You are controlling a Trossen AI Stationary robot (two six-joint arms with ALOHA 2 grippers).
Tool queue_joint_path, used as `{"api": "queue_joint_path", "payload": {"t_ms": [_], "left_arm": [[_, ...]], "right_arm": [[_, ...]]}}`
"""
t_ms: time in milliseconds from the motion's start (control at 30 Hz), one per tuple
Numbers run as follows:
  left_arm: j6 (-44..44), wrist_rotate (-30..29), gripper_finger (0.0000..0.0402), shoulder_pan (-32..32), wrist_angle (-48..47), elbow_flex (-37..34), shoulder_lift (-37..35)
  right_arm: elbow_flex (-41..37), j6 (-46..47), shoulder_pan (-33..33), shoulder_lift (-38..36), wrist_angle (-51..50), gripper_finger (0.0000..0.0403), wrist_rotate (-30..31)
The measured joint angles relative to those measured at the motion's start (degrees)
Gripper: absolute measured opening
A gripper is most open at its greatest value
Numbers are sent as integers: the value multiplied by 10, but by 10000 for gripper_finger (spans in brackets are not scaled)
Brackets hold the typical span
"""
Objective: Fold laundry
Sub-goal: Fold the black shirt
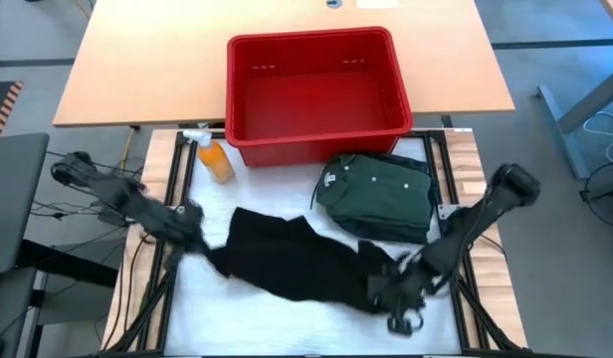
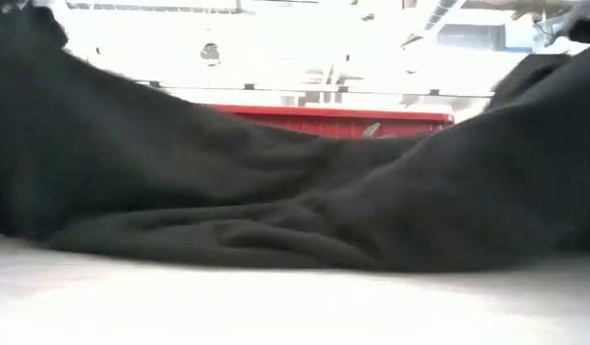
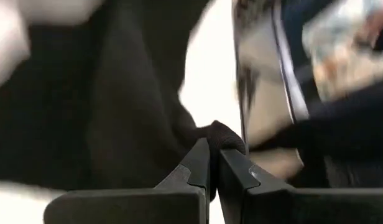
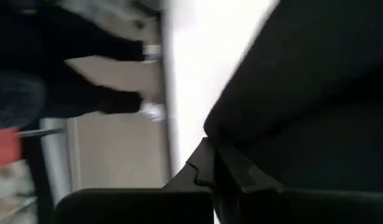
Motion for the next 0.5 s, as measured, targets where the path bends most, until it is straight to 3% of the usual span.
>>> {"api": "queue_joint_path", "payload": {"t_ms": [200,333,500], "left_arm": [[-162,137,0,-81,155,-202,29],[-217,143,0,-125,320,-297,60],[-235,134,0,-140,366,-327,92]], "right_arm": [[0,100,39,118,121,30,-81],[0,172,48,159,130,47,-151],[0,189,48,162,134,78,-196]]}}
